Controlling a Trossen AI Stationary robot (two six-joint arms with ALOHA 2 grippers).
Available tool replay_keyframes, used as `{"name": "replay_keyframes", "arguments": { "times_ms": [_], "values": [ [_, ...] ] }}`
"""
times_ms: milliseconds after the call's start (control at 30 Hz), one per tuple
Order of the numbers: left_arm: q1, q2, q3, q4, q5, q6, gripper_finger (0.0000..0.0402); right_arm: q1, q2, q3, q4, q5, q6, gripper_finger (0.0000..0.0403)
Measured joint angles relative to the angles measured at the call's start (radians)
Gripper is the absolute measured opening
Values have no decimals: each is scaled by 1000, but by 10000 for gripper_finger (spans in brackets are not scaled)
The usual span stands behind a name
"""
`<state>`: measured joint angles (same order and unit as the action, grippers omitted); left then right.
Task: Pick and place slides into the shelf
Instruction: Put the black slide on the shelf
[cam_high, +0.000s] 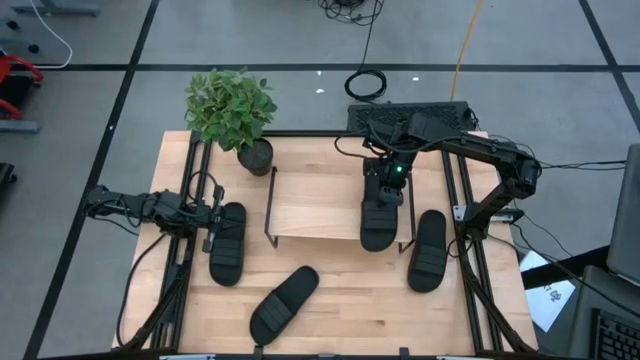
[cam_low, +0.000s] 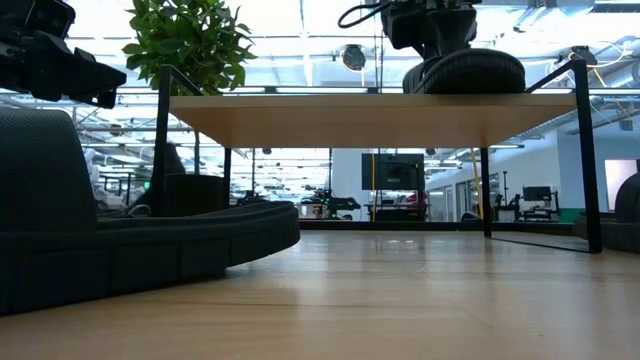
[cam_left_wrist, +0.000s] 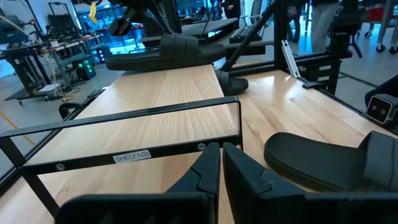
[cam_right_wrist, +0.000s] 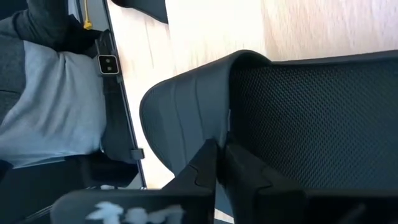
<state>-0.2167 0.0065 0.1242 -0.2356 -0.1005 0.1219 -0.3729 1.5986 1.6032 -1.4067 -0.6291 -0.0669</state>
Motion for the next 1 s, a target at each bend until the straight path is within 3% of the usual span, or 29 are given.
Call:
{"name": "replay_keyframes", "arguments": {
  "times_ms": [633, 833, 1000],
  "values": [
    [0, 0, 0, 0, 0, 0, 26, -6, -55, 21, -20, 87, -59, 169],
    [0, 0, 0, 0, 0, 0, 26, -28, -189, 25, 47, 233, -102, 177],
    [0, 0, 0, 0, -6, 8, 26, -1, -340, 18, 173, 298, -201, 139]
  ]
}}
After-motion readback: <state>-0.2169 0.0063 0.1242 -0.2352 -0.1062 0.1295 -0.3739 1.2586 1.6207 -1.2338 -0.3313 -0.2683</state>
